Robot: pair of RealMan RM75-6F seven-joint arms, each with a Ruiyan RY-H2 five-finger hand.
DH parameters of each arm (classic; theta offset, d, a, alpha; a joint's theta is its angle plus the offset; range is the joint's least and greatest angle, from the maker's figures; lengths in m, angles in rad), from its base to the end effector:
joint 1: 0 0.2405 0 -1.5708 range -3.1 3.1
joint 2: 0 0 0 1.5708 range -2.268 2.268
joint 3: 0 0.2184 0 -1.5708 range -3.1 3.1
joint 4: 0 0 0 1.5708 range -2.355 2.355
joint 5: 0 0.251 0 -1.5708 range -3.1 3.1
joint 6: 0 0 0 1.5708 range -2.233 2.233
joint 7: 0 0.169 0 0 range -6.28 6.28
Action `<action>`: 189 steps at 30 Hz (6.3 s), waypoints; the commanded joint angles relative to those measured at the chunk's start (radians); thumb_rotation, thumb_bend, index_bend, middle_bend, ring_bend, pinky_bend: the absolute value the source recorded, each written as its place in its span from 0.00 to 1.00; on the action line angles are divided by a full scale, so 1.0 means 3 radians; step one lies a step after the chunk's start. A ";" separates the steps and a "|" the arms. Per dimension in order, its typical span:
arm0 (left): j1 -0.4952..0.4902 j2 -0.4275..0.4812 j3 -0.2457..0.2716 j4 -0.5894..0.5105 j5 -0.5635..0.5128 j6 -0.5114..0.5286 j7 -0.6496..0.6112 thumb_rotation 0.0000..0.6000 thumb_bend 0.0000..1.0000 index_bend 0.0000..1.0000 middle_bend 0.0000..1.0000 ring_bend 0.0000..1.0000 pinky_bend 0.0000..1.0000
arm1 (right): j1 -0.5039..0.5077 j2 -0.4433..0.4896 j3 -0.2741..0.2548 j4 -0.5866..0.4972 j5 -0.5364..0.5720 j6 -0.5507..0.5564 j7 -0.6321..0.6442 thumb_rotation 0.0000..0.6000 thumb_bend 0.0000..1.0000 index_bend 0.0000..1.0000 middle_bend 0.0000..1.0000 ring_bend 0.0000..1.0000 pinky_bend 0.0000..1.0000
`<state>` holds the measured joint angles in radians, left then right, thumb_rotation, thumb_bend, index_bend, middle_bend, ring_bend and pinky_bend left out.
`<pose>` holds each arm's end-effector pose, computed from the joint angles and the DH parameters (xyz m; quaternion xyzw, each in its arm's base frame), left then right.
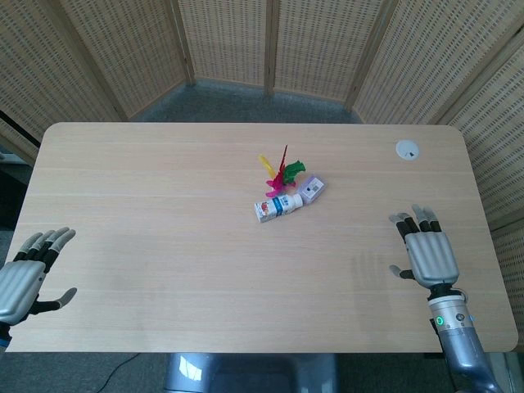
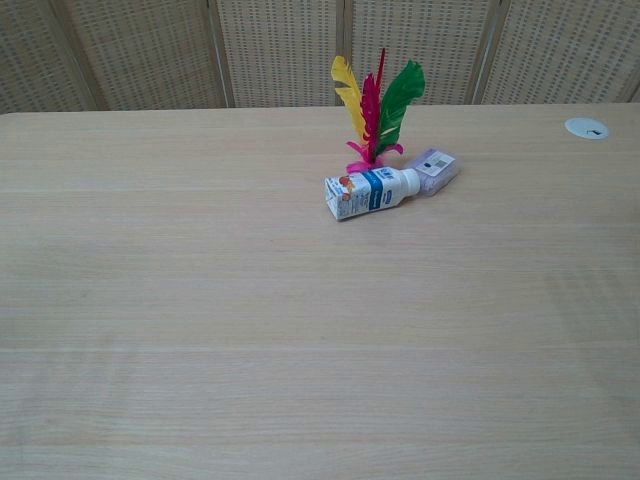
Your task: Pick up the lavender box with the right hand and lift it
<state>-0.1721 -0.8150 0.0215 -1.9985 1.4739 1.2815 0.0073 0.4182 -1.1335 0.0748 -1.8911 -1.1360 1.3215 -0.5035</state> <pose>-0.2419 0.1996 0.1096 -0.6417 -0.4645 -0.3431 0.5047 -0.2008 -0.2758 0.0612 0.6630 -0.3590 0.3104 0.5789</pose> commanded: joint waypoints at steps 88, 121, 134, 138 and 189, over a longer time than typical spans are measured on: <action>-0.0101 -0.0217 0.0009 0.0499 0.0145 -0.0163 -0.0646 1.00 0.32 0.00 0.00 0.00 0.00 | 0.1854 -0.0611 -0.0572 0.1775 0.1188 -0.2540 0.0583 0.54 0.29 0.00 0.00 0.00 0.00; 0.0053 -0.0151 0.0110 0.0576 0.0204 0.0047 -0.0780 1.00 0.32 0.00 0.00 0.00 0.00 | 0.2102 -0.1182 -0.0429 0.2506 0.2017 -0.2481 0.0048 0.60 0.23 0.00 0.00 0.00 0.00; 0.0041 -0.0139 0.0092 0.0543 0.0176 0.0033 -0.0739 1.00 0.32 0.00 0.00 0.00 0.00 | 0.2092 -0.1507 -0.0367 0.3022 0.2060 -0.2608 0.0100 0.61 0.18 0.00 0.00 0.00 0.00; 0.0064 -0.0133 0.0101 0.0536 0.0167 0.0053 -0.0732 1.00 0.32 0.00 0.00 0.00 0.00 | 0.2067 -0.1591 -0.0347 0.3153 0.2044 -0.2677 0.0139 0.61 0.18 0.00 0.00 0.00 0.00; 0.0253 -0.0110 0.0215 0.0483 0.0391 0.0294 -0.0753 1.00 0.32 0.00 0.00 0.00 0.00 | 0.1530 -0.0039 0.0428 0.0765 0.1249 -0.1468 0.0173 1.00 0.17 0.28 0.62 0.71 0.46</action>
<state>-0.0978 -0.8488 0.0842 -1.8536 1.5900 1.3679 -0.2171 0.8786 -1.2227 0.1815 -1.5751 -0.7566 0.8356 -0.4192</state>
